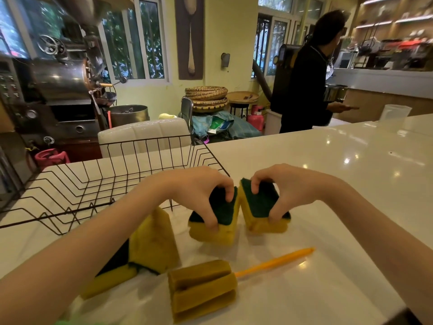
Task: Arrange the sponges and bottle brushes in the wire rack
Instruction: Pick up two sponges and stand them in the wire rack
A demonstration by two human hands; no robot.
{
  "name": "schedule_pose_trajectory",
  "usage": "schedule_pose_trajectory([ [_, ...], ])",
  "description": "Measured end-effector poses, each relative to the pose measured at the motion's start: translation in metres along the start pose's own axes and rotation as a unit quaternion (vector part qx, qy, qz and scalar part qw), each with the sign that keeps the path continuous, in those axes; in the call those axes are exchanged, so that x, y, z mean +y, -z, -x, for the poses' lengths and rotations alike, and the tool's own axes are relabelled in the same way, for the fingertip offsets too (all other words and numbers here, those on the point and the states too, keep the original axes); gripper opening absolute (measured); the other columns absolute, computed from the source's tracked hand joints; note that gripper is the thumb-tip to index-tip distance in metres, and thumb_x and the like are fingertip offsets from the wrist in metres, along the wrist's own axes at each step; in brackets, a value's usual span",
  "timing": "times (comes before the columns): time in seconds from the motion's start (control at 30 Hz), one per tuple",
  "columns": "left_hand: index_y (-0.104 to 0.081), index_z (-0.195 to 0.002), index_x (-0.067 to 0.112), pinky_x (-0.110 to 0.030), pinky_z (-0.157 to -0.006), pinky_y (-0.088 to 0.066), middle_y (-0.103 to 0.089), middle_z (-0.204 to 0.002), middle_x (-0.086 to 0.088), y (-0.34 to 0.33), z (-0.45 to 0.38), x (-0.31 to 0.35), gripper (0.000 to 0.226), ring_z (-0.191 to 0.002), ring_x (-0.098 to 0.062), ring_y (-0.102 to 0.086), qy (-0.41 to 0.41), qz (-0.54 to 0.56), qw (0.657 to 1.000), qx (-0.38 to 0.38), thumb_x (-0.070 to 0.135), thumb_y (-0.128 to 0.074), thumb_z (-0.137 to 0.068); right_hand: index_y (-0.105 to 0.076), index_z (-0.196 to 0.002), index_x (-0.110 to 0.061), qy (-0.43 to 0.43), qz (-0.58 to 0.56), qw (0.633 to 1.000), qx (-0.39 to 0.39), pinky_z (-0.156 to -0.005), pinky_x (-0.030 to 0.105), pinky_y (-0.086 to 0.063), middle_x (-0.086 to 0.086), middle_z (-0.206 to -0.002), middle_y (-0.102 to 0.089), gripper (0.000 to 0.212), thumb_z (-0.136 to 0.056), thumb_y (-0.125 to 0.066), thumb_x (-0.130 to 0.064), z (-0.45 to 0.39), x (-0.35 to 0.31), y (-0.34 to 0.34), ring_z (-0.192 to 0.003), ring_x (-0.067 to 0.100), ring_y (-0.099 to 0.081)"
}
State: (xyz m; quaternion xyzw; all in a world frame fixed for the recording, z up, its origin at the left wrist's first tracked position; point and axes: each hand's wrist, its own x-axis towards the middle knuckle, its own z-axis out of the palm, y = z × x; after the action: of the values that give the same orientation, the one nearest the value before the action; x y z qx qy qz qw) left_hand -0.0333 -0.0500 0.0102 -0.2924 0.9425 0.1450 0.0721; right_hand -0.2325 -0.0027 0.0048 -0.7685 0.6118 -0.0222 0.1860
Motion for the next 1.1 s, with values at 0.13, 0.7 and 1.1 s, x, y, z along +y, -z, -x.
schedule_pose_trajectory([
  [0.13, -0.046, -0.098, 0.034, -0.02, -0.07, -0.046, -0.044, -0.09, 0.017, 0.032, 0.009, 0.005, 0.043, -0.086, -0.006, -0.047, -0.021, 0.026, 0.999, 0.041, 0.034, -0.075, -0.066, -0.049, -0.085, -0.038, 0.024, -0.032, 0.999, 0.01, -0.098, 0.038, -0.047, 0.0, -0.119, -0.05, 0.042, -0.062, -0.08, -0.019, -0.003, -0.007, 0.036, -0.111, 0.021, -0.048],
  [0.7, -0.045, -0.109, 0.026, -0.019, -0.071, -0.043, -0.043, -0.113, 0.004, 0.057, 0.024, -0.128, 0.05, -0.102, -0.017, -0.044, 0.19, 0.041, 0.976, 0.1, 0.029, -0.074, -0.068, -0.049, -0.099, -0.033, 0.14, -0.025, 0.989, 0.036, -0.068, 0.017, -0.045, -0.005, -0.112, -0.045, 0.049, -0.063, -0.079, -0.021, -0.155, -0.055, 0.075, -0.099, 0.015, -0.048],
  [1.1, -0.042, -0.117, 0.019, -0.028, -0.078, -0.04, -0.046, -0.122, -0.006, 0.018, -0.006, -0.198, 0.054, -0.098, -0.017, -0.043, 0.268, 0.077, 0.958, 0.068, 0.021, -0.072, -0.072, -0.045, -0.116, -0.021, 0.118, 0.048, 0.991, -0.05, -0.065, 0.022, -0.042, 0.001, -0.111, -0.041, 0.061, -0.064, -0.077, -0.016, -0.234, -0.072, 0.027, -0.098, 0.02, -0.045],
])
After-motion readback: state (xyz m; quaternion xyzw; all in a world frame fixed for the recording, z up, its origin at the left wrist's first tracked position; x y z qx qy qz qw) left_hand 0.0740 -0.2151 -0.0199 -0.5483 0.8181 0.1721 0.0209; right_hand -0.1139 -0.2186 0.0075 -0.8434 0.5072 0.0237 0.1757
